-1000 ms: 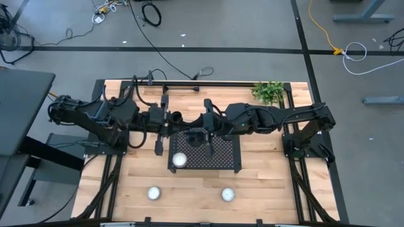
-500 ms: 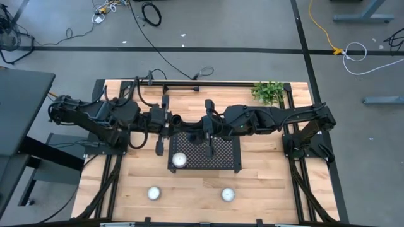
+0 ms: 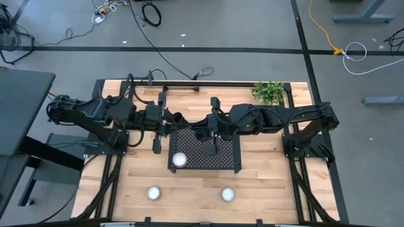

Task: Pick & Place candle stick holders
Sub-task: Put the bottom black candle holder on the shelf aligned with the other black candle holder

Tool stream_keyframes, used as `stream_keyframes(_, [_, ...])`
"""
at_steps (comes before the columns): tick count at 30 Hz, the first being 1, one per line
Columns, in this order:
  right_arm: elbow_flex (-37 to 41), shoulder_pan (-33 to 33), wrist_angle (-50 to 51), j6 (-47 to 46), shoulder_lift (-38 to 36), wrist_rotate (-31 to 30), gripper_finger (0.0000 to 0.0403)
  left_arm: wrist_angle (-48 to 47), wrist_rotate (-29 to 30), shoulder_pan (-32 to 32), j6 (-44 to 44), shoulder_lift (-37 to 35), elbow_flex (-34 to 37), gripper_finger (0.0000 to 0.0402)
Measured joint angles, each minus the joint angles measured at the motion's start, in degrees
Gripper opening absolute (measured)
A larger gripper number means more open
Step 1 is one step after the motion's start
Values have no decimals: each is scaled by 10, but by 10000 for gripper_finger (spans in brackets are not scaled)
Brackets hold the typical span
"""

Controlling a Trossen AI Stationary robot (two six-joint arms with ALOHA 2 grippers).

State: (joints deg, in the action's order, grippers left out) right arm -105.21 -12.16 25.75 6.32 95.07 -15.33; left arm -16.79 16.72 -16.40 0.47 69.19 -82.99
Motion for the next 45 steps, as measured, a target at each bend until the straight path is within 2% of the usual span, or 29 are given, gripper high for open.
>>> stream_keyframes(8, [0,1,6,0,-11,-29,1,-31,10,-6,-1,-16,0,48])
stream_keyframes(13, [0,-4,24,-4,-34,-54,1,-87,27,-8,-11,-20,1,48])
stream_keyframes(19, [0,-45,49,-13,-70,-99,1,-111,68,-9,-13,-24,1,48])
stream_keyframes(23, [0,-92,84,-17,-85,-177,0,-119,80,-10,-13,-30,1,48])
stream_keyframes(31, [0,-206,155,-94,-94,-337,0,-123,81,-13,-16,-30,1,48])
stream_keyframes(37, [33,-293,183,-169,-97,-478,0,-123,81,-17,-18,-30,1,48])
stream_keyframes(45, [110,-370,190,-288,-102,-617,0,-124,81,-26,-24,-34,1,48])
